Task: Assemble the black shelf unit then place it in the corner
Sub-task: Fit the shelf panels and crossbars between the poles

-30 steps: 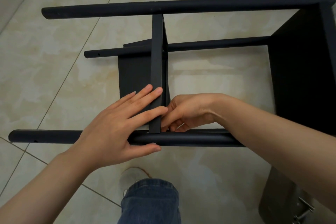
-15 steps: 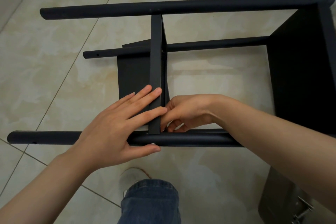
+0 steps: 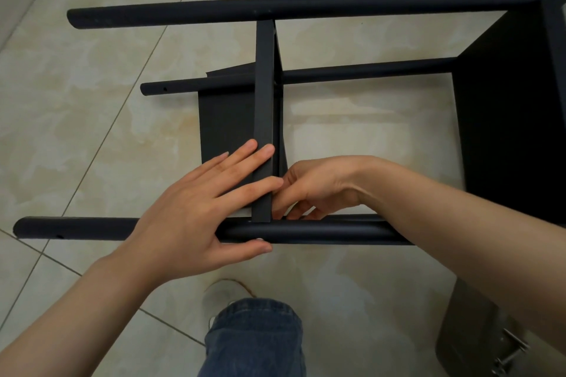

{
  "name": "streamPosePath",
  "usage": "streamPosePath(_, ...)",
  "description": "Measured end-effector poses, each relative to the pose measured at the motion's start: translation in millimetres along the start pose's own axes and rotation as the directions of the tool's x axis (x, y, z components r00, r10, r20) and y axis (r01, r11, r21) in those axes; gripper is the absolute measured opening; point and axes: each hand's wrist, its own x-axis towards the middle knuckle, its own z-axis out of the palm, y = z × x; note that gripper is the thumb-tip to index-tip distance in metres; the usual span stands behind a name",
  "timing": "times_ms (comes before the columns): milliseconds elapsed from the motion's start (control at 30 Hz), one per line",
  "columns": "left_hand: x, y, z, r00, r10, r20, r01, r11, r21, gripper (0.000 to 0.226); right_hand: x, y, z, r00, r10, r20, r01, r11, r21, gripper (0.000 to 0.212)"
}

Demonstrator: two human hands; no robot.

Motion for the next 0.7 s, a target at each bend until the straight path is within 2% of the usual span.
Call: streamPosePath(700,0.2,-0.7,0.8,1.0,0.003,-0.012,-0.003,1.0,-0.008,0.072,2.5,-1.0,1.9,1.0,-0.02,-0.013,0.02,1.0,0.021,0.008)
